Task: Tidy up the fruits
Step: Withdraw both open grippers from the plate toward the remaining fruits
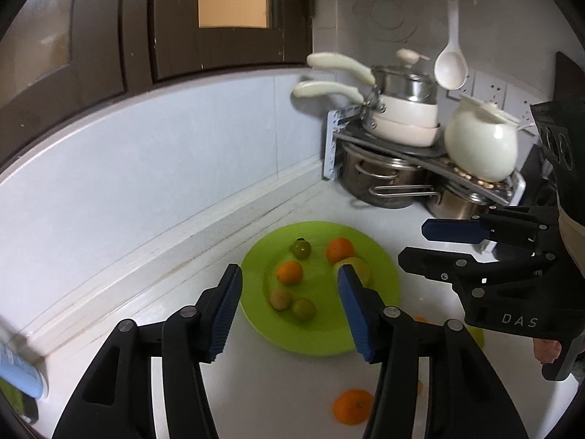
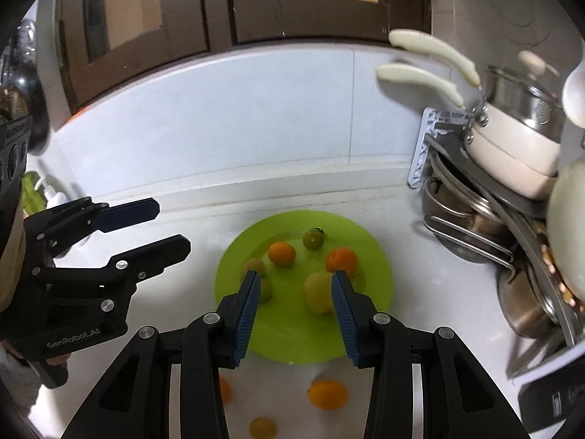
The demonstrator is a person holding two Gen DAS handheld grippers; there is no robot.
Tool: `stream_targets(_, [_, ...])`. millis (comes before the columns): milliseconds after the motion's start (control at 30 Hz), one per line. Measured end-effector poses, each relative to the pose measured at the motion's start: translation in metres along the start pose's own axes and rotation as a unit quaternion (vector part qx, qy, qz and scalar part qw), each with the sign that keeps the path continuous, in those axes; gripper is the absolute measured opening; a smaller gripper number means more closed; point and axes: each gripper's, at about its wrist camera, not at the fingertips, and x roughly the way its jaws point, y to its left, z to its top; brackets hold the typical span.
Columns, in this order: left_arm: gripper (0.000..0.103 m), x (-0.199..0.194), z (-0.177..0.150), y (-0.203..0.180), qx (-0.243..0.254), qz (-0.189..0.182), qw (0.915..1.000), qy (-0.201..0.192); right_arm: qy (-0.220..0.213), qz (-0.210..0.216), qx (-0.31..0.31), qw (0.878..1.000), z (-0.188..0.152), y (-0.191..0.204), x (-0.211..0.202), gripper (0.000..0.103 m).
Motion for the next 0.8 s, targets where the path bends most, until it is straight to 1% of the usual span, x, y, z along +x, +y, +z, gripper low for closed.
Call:
stream_targets(200, [0.057, -0.03, -0.011, -0.006, 0.006, -0.007, 0.9998, -0.015, -0.028, -0.016, -0.01, 0.999, -0.014, 0.012, -0.033, 0.041])
stream_targets(367, [0.059, -0.047, -0.021, -0.014, 0.012, -0.012, 0.9996, -0.021, -0.036, -0.024, -0.017, 0.999, -0.027, 0.021, -0.055, 0.041])
stream_targets(567, [0.062, -0.065, -0.037, -0.025, 0.027, -0.016, 0.9989, -0.036, -0.036, -0.025, -0.017, 0.999, -0.049, 0.031, -0.071, 0.041])
stream_targets(800, [0.063, -0.068, -0.056, -0.033, 0.044, -0.023, 0.9983, -0.03, -0.034, -0.028, -0.021, 0.999, -0.073, 0.041, -0.076, 0.041])
